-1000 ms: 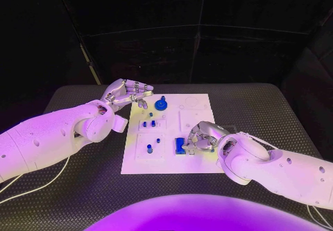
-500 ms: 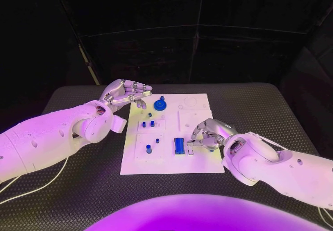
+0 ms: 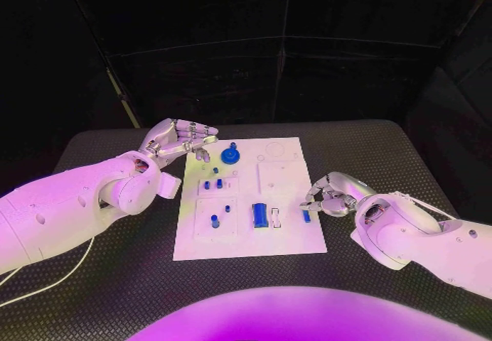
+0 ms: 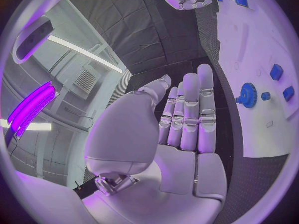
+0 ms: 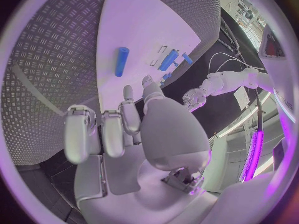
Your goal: Assemble the parts on the task board
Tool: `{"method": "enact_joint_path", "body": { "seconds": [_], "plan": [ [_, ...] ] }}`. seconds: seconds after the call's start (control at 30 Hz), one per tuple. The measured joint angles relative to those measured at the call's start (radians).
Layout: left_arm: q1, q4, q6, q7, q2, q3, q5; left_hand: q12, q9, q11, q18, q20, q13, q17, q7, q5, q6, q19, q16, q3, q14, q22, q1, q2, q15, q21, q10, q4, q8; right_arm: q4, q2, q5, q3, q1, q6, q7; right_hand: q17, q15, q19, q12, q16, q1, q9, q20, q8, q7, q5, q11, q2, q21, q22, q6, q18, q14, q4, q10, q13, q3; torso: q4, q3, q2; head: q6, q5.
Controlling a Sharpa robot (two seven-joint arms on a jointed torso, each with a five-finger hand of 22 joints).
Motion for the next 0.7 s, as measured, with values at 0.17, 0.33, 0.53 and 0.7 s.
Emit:
{"method": "enact_joint_path", "body": {
  "seconds": [0.17,0.33,0.53,0.7],
  "plan": [
    [0.0,0.0,0.0,0.0,0.0,0.0,0.0,0.0,0.0,0.0,0.0,0.0,0.0,0.0,0.0,0.0,0.0,0.0,0.0,0.0,0.0,0.0,0.0,0.0,0.0,0.0,0.0,0.0,0.0,-0.015,0.0,-0.029,0.0,-0.002,0.004,-0.02,0.0,0.0,0.0,0.018,0.009,-0.008,-0.008,0.0,-0.014,-0.003,0.011,-0.005,-0.008,0.013,0.0,0.022,0.0,0.0,0.001,0.013,0.02,-0.007,0.0002,0.0012,0.001,0.0,-0.004],
    [0.0,-0.001,0.0,0.0,0.0,0.0,0.0,0.0,0.0,0.0,0.0,0.0,0.0,0.0,0.0,0.0,0.0,0.0,0.0,0.0,0.0,0.0,0.0,0.0,0.0,0.0,0.0,0.0,0.0,-0.028,0.011,-0.051,-0.001,-0.006,0.015,-0.043,0.0,0.0,0.0,0.045,0.02,-0.02,-0.011,0.0,-0.022,-0.005,0.014,-0.007,-0.015,0.022,0.0,0.03,0.0,0.0,0.008,0.022,0.027,-0.013,0.0008,0.0012,0.001,0.0,-0.005],
    [0.0,-0.001,0.001,0.0,0.001,0.0,0.0,0.0,0.0,0.0,0.0,0.0,0.0,0.0,0.0,0.0,0.0,0.0,0.0,0.0,0.0,0.0,0.0,0.0,0.0,0.0,0.0,0.0,0.0,-0.039,0.024,-0.067,-0.001,-0.01,0.041,-0.067,0.0,0.0,0.004,0.055,0.026,-0.039,-0.014,-0.004,-0.027,-0.008,0.014,-0.011,-0.021,0.027,0.0,0.05,0.0,0.0,0.018,0.025,0.027,-0.024,0.0034,0.0012,0.001,0.0,-0.006],
    [0.0,-0.002,0.001,0.0,0.001,0.0,0.0,0.0,0.0,0.0,0.0,0.0,0.0,0.0,0.0,0.0,0.0,0.0,0.0,0.0,0.0,0.0,0.0,0.0,0.0,0.0,0.0,0.0,0.0,-0.04,0.034,-0.075,-0.001,-0.013,0.079,-0.086,0.0,0.0,0.004,0.056,0.03,-0.051,-0.014,-0.004,-0.027,-0.012,0.014,-0.013,-0.033,0.027,0.0,0.063,0.0,0.0,0.025,0.027,0.027,-0.03,0.0036,0.0012,0.001,0.0,-0.005]
  ]
}}
